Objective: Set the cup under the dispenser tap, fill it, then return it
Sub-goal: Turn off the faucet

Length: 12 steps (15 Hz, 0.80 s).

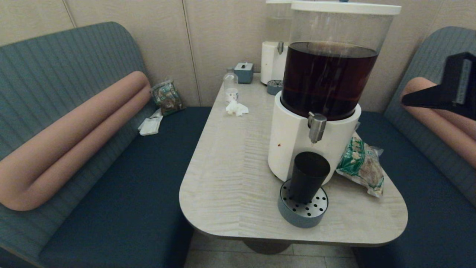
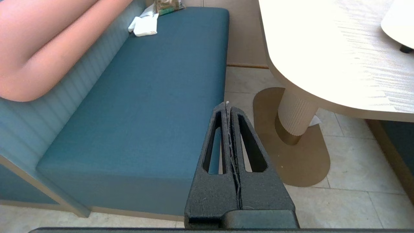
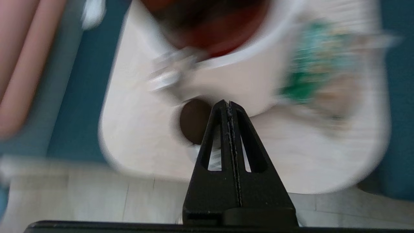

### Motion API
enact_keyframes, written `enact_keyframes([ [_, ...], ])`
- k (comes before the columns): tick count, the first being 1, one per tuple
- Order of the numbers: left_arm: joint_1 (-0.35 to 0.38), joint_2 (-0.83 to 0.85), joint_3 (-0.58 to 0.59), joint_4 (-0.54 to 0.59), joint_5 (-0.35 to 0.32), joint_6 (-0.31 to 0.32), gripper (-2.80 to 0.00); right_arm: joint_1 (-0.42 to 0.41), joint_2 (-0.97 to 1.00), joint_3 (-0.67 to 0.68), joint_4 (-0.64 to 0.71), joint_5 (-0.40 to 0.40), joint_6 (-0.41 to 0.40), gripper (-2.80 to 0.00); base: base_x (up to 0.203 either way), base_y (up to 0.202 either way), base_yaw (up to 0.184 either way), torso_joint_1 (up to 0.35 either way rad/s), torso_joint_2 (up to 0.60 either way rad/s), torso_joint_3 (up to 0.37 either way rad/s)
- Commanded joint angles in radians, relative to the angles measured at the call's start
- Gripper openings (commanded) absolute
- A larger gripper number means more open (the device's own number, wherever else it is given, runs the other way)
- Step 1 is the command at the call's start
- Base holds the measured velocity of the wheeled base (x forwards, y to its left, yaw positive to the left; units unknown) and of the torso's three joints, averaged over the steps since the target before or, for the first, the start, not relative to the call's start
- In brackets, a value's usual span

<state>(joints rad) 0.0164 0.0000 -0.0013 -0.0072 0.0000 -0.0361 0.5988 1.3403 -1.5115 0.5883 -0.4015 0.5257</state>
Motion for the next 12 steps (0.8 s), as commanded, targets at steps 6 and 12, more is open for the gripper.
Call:
enact_keyframes([
  [6, 0.0, 0.002, 0.001, 0.0, 0.0, -0.001, -2.8, -0.416, -0.685, 0.397, -0.057, -0.012, -0.013, -2.8, 0.0, 0.0, 0.0, 0.0, 0.0, 0.0],
  [12, 0.0, 0.002, 0.0, 0.0, 0.0, -0.001, -2.8, -0.8, -1.058, 0.626, -0.067, 0.174, -0.237, -2.8, 0.0, 0.0, 0.0, 0.0, 0.0, 0.0],
])
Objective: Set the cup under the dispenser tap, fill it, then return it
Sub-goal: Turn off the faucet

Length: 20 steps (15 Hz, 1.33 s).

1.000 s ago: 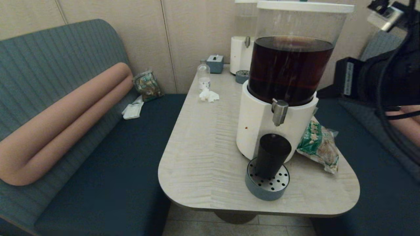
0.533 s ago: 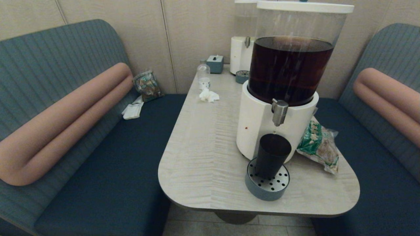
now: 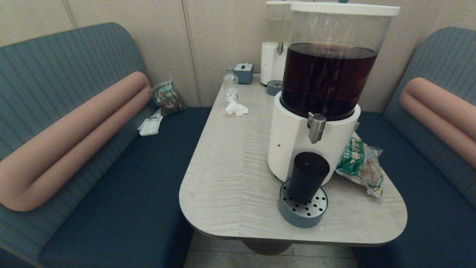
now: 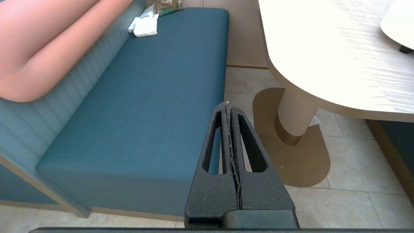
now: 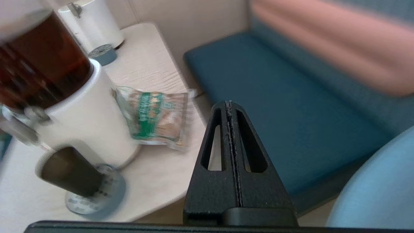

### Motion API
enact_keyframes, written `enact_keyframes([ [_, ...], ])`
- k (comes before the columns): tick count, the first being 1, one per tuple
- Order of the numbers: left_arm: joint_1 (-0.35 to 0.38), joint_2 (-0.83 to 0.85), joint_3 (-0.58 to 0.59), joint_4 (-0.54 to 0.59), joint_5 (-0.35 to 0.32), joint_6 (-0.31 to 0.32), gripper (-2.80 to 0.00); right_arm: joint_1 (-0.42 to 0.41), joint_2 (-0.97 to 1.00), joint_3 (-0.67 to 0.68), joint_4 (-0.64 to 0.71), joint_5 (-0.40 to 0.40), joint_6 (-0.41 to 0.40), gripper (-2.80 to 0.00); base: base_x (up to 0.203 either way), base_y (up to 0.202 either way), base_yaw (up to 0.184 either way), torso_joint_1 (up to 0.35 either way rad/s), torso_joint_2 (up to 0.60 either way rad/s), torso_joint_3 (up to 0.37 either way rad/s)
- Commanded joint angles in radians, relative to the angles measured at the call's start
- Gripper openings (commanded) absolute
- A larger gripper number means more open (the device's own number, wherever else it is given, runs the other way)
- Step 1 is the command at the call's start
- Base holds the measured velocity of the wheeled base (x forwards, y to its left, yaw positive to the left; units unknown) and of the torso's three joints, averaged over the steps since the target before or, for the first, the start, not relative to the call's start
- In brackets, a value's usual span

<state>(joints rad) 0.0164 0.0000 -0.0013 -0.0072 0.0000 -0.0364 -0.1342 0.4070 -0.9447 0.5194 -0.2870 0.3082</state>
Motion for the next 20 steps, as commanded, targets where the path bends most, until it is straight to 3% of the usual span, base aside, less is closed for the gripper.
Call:
enact_keyframes([
  [1, 0.0, 0.002, 0.0, 0.0, 0.0, 0.0, -2.8, -0.064, -0.128, 0.122, -0.005, 0.113, -0.044, -2.8, 0.0, 0.0, 0.0, 0.0, 0.0, 0.0],
  [3, 0.0, 0.002, 0.0, 0.0, 0.0, 0.0, -2.8, -0.042, -0.13, 0.252, -0.087, 0.206, -0.161, -2.8, 0.0, 0.0, 0.0, 0.0, 0.0, 0.0],
  [6, 0.0, 0.002, 0.0, 0.0, 0.0, 0.0, -2.8, -0.006, -0.128, 0.423, -0.302, 0.273, -0.305, -2.8, 0.0, 0.0, 0.0, 0.0, 0.0, 0.0],
  [9, 0.0, 0.002, 0.0, 0.0, 0.0, 0.0, -2.8, 0.164, -0.148, 0.444, -0.257, 0.24, -0.324, -2.8, 0.0, 0.0, 0.0, 0.0, 0.0, 0.0],
  [12, 0.0, 0.002, 0.0, 0.0, 0.0, 0.0, -2.8, 0.15, -0.293, 0.587, -0.292, 0.23, -0.364, -2.8, 0.0, 0.0, 0.0, 0.0, 0.0, 0.0],
  [16, 0.0, 0.002, 0.0, 0.0, 0.0, 0.0, -2.8, 0.139, -0.404, 0.881, -0.624, 0.229, -0.483, -2.8, 0.0, 0.0, 0.0, 0.0, 0.0, 0.0],
  [20, 0.0, 0.002, 0.0, 0.0, 0.0, 0.0, -2.8, 0.136, -0.409, 0.945, -0.587, 0.293, -0.452, -2.8, 0.0, 0.0, 0.0, 0.0, 0.0, 0.0],
])
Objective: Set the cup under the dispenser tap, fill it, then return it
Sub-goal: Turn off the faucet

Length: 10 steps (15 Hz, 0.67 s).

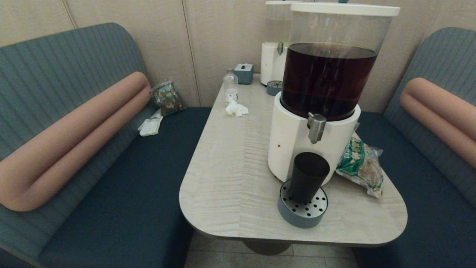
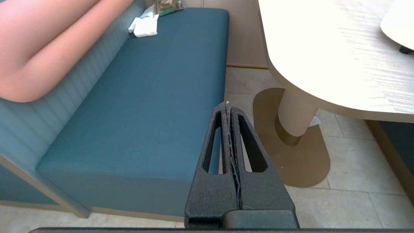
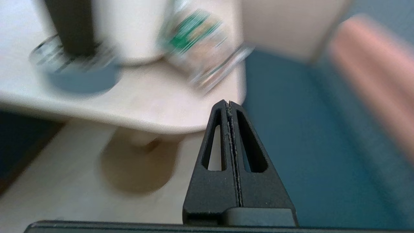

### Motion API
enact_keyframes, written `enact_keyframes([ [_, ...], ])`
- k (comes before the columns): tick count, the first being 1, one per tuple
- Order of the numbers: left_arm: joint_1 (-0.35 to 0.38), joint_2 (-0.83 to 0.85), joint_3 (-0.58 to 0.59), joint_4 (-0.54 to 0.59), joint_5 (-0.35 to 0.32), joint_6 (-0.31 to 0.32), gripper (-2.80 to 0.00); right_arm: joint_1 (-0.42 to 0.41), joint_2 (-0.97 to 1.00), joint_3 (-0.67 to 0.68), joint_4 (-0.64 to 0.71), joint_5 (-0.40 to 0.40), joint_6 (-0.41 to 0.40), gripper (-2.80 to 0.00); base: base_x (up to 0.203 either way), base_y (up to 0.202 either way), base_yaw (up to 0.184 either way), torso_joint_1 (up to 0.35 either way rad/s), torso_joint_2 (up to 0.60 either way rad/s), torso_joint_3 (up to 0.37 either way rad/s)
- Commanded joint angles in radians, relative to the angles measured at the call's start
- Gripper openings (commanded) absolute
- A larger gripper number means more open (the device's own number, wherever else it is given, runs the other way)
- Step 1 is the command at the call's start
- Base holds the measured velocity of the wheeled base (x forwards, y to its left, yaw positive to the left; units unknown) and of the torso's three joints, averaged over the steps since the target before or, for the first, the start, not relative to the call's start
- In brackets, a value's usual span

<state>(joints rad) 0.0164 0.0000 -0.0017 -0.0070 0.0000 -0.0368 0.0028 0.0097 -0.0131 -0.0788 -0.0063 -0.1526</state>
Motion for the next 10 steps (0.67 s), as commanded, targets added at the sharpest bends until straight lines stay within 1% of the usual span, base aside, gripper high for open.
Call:
enact_keyframes([
  [1, 0.0, 0.002, 0.0, -0.001, 0.0, 0.0, -2.8, -0.001, -0.011, 0.013, 0.014, 0.023, 0.005, -2.8, 0.0, 0.0, 0.0, 0.0, 0.0, 0.0],
  [3, 0.0, 0.002, 0.0, 0.002, 0.0, 0.015, -2.8, -0.002, -0.009, 0.006, 0.12, 0.041, 0.016, -2.8, 0.0, 0.0, 0.0, 0.0, 0.0, 0.0],
  [4, 0.0, 0.002, 0.0, 0.004, 0.001, 0.021, -2.8, -0.001, -0.007, -0.003, 0.139, 0.045, 0.037, -2.8, 0.0, 0.0, 0.0, 0.0, 0.0, 0.0],
  [5, 0.0, 0.002, 0.0, 0.005, 0.0, 0.026, -2.8, -0.001, -0.007, -0.004, 0.137, 0.043, 0.06, -2.8, 0.0, 0.0, 0.0, 0.0, 0.0, 0.0],
  [8, 0.0, 0.002, 0.002, -0.004, 0.0, 0.008, -2.8, -0.001, -0.01, -0.002, 0.136, 0.042, 0.08, -2.8, 0.0, 0.0, 0.0, 0.0, 0.0, 0.0],
  [9, 0.0, 0.001, -0.02, -0.011, -0.005, -0.003, -2.8, -0.001, -0.011, -0.002, 0.136, 0.04, 0.087, -2.8, 0.0, 0.0, 0.0, 0.0, 0.0, 0.0],
  [10, 0.0, 0.005, -0.073, -0.004, -0.016, -0.012, -2.8, -0.001, -0.011, -0.002, 0.136, 0.04, 0.087, -2.8, 0.0, 0.0, 0.0, 0.0, 0.0, 0.0],
])
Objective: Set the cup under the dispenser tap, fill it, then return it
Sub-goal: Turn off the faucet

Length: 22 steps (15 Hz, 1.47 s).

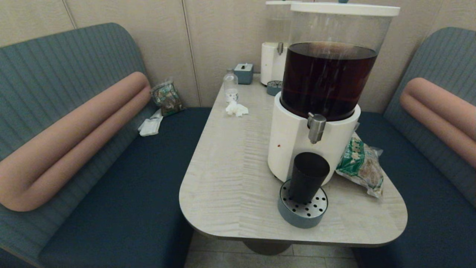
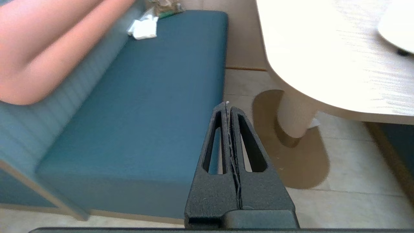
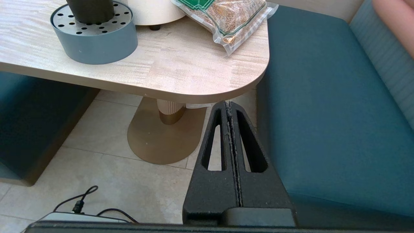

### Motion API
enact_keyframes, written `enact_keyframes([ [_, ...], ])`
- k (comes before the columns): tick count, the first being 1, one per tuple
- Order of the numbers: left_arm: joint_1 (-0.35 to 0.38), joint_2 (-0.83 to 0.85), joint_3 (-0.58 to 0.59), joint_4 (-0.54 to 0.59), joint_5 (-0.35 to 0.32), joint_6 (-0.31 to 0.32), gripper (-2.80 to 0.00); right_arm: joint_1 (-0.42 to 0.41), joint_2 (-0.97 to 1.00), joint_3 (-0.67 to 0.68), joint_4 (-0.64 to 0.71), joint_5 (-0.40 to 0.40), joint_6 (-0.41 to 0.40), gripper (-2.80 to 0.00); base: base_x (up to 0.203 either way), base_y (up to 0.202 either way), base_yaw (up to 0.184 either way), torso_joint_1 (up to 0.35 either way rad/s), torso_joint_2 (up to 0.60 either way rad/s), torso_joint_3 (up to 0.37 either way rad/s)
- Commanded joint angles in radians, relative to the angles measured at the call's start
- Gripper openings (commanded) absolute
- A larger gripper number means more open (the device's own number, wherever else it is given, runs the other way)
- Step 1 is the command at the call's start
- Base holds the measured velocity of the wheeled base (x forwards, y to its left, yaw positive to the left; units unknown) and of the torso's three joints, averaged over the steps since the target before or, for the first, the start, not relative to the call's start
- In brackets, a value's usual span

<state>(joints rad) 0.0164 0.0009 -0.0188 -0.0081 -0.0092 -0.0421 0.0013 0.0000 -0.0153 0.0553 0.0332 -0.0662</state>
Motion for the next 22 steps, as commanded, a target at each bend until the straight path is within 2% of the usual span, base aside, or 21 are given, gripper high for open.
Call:
enact_keyframes([
  [1, -0.002, 0.028, -0.128, 0.015, -0.027, -0.023, -2.8, 0.0, -0.002, 0.0, 0.001, 0.001, 0.0, -2.8, 0.0, 0.0, 0.0, 0.0, 0.0, 0.0],
  [3, -0.009, 0.173, -0.329, 0.039, -0.083, -0.095, -2.8, 0.0, -0.002, 0.0, 0.001, 0.001, 0.0, -2.8, 0.0, 0.0, 0.0, 0.0, 0.0, 0.0],
  [4, -0.019, 0.295, -0.456, 0.042, -0.133, -0.168, -2.8, 0.0, -0.002, 0.0, 0.001, 0.001, 0.0, -2.8, 0.0, 0.0, 0.0, 0.0, 0.0, 0.0],
  [6, -0.035, 0.595, -0.707, 0.003, -0.275, -0.408, -2.8, 0.0, -0.002, 0.0, 0.001, 0.001, 0.0, -2.8, 0.0, 0.0, 0.0, 0.0, 0.0, 0.0],
  [7, -0.041, 0.732, -0.789, -0.068, -0.357, -0.581, -2.8, 0.0, -0.002, 0.0, 0.001, 0.001, 0.0, -2.8, 0.0, 0.0, 0.0, 0.0, 0.0, 0.0],
  [8, -0.047, 0.865, -0.833, -0.201, -0.435, -0.783, -2.8, 0.0, -0.002, 0.0, 0.001, 0.001, 0.0, -2.8, 0.0, 0.0, 0.0, 0.0, 0.0, 0.0],
  [9, -0.051, 0.991, -0.843, -0.383, -0.49, -0.975, -2.8, 0.0, -0.002, 0.0, 0.001, 0.001, 0.0, -2.8, 0.0, 0.0, 0.0, 0.0, 0.0, 0.0],
  [10, -0.054, 1.118, -0.84, -0.643, -0.536, -1.167, -2.8, 0.0, -0.002, 0.0, 0.001, 0.001, 0.0, -2.8, 0.0, 0.0, 0.0, 0.0, 0.0, 0.0],
  [11, -0.057, 1.258, -0.829, -0.88, -0.587, -1.313, -2.8, 0.0, -0.002, 0.0, 0.001, 0.001, 0.002, -2.8, 0.0, 0.0, 0.0, 0.0, 0.0, 0.0],
  [13, -0.059, 1.503, -0.821, -1.197, -0.746, -1.488, -2.8, 0.0, -0.002, 0.0, 0.001, 0.001, 0.0, -2.8, 0.0, 0.0, 0.0, 0.0, 0.0, 0.0],
  [14, -0.06, 1.606, -0.84, -1.316, -0.886, -1.551, -2.8, 0.0, -0.002, 0.0, 0.001, 0.001, 0.0, -2.8, 0.0, 0.0, 0.0, 0.0, 0.0, 0.0],
  [15, -0.06, 1.673, -0.889, -1.388, -1.066, -1.599, -2.8, 0.0, -0.002, 0.0, 0.001, 0.001, 0.0, -2.8, 0.0, 0.0, 0.0, 0.0, 0.0, 0.0],
  [17, -0.061, 1.716, -1.049, -1.362, -1.273, -1.651, -2.8, 0.0, -0.002, 0.0, 0.001, 0.001, 0.0, -2.8, 0.0, 0.0, 0.0, 0.0, 0.0, 0.0],
  [18, -0.064, 1.728, -1.113, -1.33, -1.338, -1.664, -2.8, 0.0, -0.002, 0.0, 0.001, 0.001, 0.0, -2.8, 0.0, 0.0, 0.0, 0.0, 0.0, 0.0],
  [19, -0.072, 1.755, -1.151, -1.313, -1.375, -1.664, -2.8, 0.0, -0.002, 0.0, 0.001, 0.001, 0.0, -2.8, 0.0, 0.0, 0.0, 0.0, 0.0, 0.0],
  [20, -0.083, 1.786, -1.175, -1.313, -1.402, -1.644, -2.8, 0.0, -0.002, 0.0, 0.001, 0.001, 0.0, -2.8, 0.0, 0.0, 0.0, 0.0, 0.0, 0.0],
  [22, -0.094, 1.829, -1.21, -1.326, -1.504, -1.593, -2.8, 0.0, -0.002, 0.0, 0.001, 0.001, 0.0, -2.8, 0.0, 0.0, 0.0, 0.0, 0.0, 0.0],
])
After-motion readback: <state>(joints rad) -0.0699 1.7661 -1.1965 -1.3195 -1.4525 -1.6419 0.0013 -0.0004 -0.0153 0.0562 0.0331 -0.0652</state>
